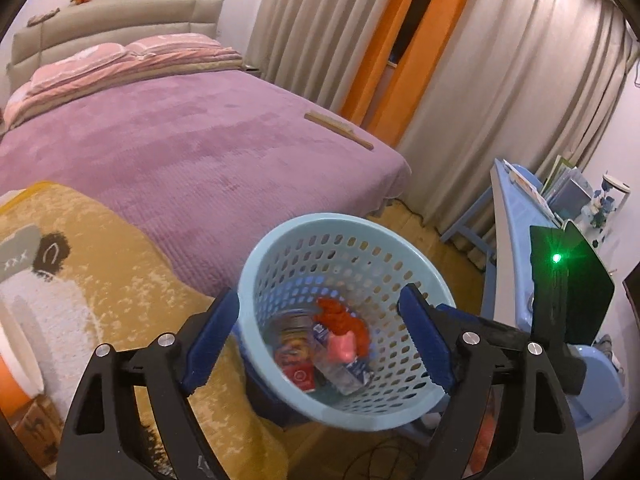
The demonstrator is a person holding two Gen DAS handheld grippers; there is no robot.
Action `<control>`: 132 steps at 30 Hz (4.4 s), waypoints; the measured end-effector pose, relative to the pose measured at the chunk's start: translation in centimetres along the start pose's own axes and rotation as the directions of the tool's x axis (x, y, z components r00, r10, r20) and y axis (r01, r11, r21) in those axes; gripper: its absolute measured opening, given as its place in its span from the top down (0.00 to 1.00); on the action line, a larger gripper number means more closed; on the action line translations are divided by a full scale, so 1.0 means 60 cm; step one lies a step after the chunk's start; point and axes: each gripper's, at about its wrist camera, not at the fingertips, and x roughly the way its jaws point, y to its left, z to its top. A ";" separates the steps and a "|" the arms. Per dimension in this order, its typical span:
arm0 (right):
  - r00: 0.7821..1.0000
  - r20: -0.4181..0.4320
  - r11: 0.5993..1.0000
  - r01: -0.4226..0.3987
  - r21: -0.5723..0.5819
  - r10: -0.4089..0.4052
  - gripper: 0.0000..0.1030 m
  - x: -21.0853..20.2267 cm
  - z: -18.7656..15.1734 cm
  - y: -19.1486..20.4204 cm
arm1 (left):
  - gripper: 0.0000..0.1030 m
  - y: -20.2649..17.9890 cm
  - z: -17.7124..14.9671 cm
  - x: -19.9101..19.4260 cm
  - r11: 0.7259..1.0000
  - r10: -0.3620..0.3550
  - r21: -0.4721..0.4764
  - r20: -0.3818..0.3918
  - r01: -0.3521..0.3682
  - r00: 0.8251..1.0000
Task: Collect trash
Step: 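Carry both items over the blue basket and open both tools to drop them, then grasp the clear plastic bottle with the left tool while the right tool grasps the brown paper bag, then carry the bottle and paper bag over the basket and open both tools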
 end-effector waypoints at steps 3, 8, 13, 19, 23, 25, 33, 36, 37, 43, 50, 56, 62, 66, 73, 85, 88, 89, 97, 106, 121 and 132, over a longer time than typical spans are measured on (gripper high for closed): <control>1.000 0.011 1.000 -0.008 -0.013 0.008 0.34 -0.009 -0.002 0.009 | 0.22 0.012 -0.007 -0.019 1.000 -0.005 -0.019 0.010 0.005 1.000; 0.999 0.034 0.997 -0.032 -0.068 0.034 0.34 -0.033 -0.008 0.050 | 0.22 0.029 -0.012 -0.053 0.999 -0.004 -0.041 0.043 0.006 0.999; 0.996 0.065 0.988 -0.059 -0.143 0.068 0.34 -0.066 -0.026 0.109 | 0.22 0.052 -0.019 -0.106 0.998 0.017 -0.057 0.089 -0.012 0.996; 0.987 0.077 0.967 -0.121 -0.225 0.141 0.34 -0.100 -0.052 0.186 | 0.22 0.091 -0.030 -0.179 0.994 0.065 -0.095 0.147 -0.052 0.987; 0.981 0.061 0.949 -0.159 -0.272 0.182 0.34 -0.107 -0.072 0.232 | 0.22 0.122 -0.039 -0.228 0.988 0.119 -0.118 0.181 -0.099 0.976; 0.980 0.049 0.941 -0.173 -0.289 0.195 0.34 -0.108 -0.083 0.252 | 0.22 0.137 -0.043 -0.249 0.984 0.141 -0.131 0.193 -0.117 0.971; 0.968 -0.018 0.900 -0.240 -0.363 0.251 0.33 -0.109 -0.139 0.331 | 0.22 0.216 -0.080 -0.328 0.951 0.275 -0.200 0.203 -0.235 0.940; 0.963 -0.042 0.883 -0.262 -0.390 0.267 0.32 -0.107 -0.165 0.360 | 0.22 0.260 -0.101 -0.355 0.925 0.337 -0.250 0.187 -0.287 0.923; 0.961 -0.052 0.878 -0.268 -0.397 0.270 0.32 -0.107 -0.176 0.372 | 0.22 0.276 -0.109 -0.365 0.915 0.357 -0.266 0.181 -0.304 0.916; 0.954 -0.118 0.840 -0.299 -0.452 0.277 0.28 -0.089 -0.256 0.441 | 0.22 0.362 -0.154 -0.412 0.838 0.484 -0.357 0.140 -0.412 0.864; 0.950 -0.190 0.828 -0.310 -0.468 0.248 0.19 -0.047 -0.323 0.495 | 0.22 0.417 -0.189 -0.429 0.799 0.515 -0.414 0.099 -0.436 0.851; 0.970 -0.155 0.873 -0.239 -0.425 0.190 0.19 -0.013 -0.315 0.496 | 0.22 0.431 -0.194 -0.408 0.806 0.505 -0.391 0.062 -0.444 0.861; 0.978 -0.095 0.893 -0.206 -0.399 0.183 0.20 -0.024 -0.283 0.445 | 0.22 0.437 -0.200 -0.385 0.817 0.488 -0.364 0.022 -0.448 0.872; 0.984 -0.054 0.912 -0.175 -0.370 0.167 0.22 -0.031 -0.257 0.406 | 0.22 0.432 -0.201 -0.366 0.828 0.474 -0.340 -0.002 -0.446 0.880; 0.989 -0.011 0.945 -0.143 -0.294 0.147 0.22 -0.029 -0.213 0.351 | 0.22 0.406 -0.200 -0.339 0.857 0.440 -0.286 -0.024 -0.428 0.898; 0.987 -0.064 0.918 -0.161 -0.363 0.148 0.42 0.006 -0.243 0.400 | 0.25 0.410 -0.183 -0.302 0.864 0.427 -0.272 -0.053 -0.424 0.903; 0.989 -0.051 0.915 -0.151 -0.374 0.142 0.56 0.008 -0.241 0.402 | 0.28 0.413 -0.179 -0.292 0.860 0.432 -0.272 -0.064 -0.432 0.900; 0.988 -0.053 0.912 -0.152 -0.380 0.143 0.60 0.010 -0.239 0.402 | 0.30 0.414 -0.178 -0.288 0.858 0.434 -0.273 -0.068 -0.435 0.898; 0.983 -0.081 0.906 -0.182 -0.383 0.164 0.78 0.016 -0.229 0.393 | 0.51 0.420 -0.179 -0.275 0.843 0.443 -0.299 -0.084 -0.446 0.893; 0.978 -0.041 0.884 -0.202 -0.422 0.204 0.92 -0.027 -0.214 0.390 | 0.51 0.383 -0.175 -0.325 0.848 0.455 -0.313 0.016 -0.428 0.890; 0.969 0.066 0.904 -0.197 -0.379 0.239 0.92 -0.100 -0.165 0.328 | 0.51 0.266 -0.115 -0.338 0.915 0.380 -0.199 0.137 -0.350 0.915; 0.969 0.166 0.949 -0.131 -0.286 0.184 0.93 -0.133 -0.105 0.234 | 0.51 0.174 -0.081 -0.252 0.961 0.271 -0.087 0.128 -0.262 0.954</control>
